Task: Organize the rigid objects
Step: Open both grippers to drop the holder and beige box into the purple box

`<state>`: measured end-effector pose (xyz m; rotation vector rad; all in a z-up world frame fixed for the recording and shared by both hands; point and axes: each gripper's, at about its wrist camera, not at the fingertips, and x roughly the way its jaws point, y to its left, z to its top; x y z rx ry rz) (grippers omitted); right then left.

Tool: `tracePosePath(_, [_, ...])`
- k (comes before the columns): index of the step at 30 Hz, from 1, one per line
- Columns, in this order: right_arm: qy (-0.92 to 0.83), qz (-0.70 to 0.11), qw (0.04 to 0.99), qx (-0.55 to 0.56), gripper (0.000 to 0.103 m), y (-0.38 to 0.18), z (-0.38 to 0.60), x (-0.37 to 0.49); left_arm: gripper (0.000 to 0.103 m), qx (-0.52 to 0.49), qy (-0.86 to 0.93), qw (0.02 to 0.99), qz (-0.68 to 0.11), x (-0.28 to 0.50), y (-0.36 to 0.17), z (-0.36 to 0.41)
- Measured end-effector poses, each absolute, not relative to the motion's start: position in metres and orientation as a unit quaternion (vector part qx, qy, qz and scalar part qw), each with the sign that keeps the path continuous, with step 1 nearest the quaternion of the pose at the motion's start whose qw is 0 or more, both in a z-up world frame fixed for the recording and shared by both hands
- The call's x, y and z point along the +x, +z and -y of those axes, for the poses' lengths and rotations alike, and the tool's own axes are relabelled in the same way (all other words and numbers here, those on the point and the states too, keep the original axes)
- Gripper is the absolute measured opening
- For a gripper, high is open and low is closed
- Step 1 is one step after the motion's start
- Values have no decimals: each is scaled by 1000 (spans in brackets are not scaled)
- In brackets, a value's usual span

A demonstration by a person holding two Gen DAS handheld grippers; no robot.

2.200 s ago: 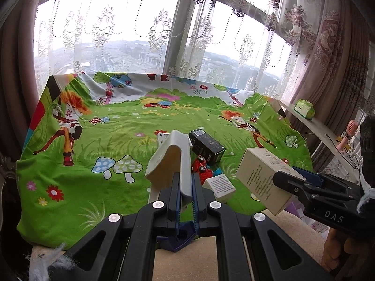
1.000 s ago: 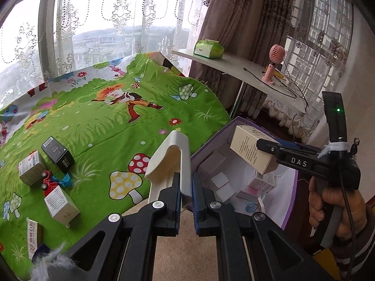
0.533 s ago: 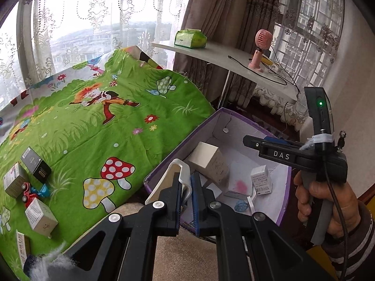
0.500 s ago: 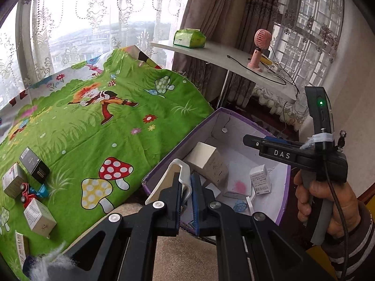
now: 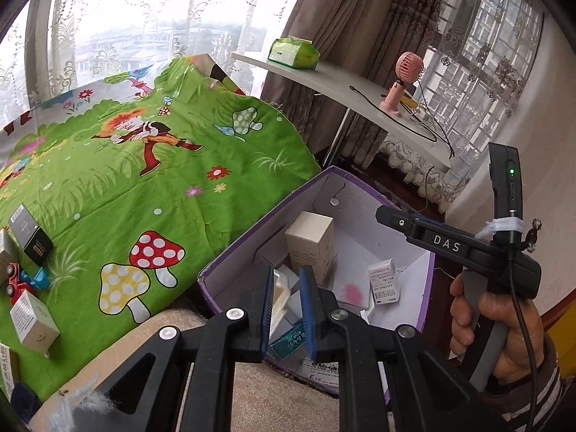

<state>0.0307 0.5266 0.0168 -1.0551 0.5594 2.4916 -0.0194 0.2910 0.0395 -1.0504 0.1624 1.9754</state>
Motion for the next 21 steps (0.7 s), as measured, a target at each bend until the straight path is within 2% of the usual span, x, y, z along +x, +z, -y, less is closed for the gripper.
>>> tracePosePath(4, [885, -199, 184, -378, 72, 16, -525, 29, 31, -416, 797, 433, -63, -18, 41, -287])
tracePosePath(21, [882, -202, 195, -379, 77, 19, -530, 31, 32, -419, 817, 396, 15, -33, 49, -228])
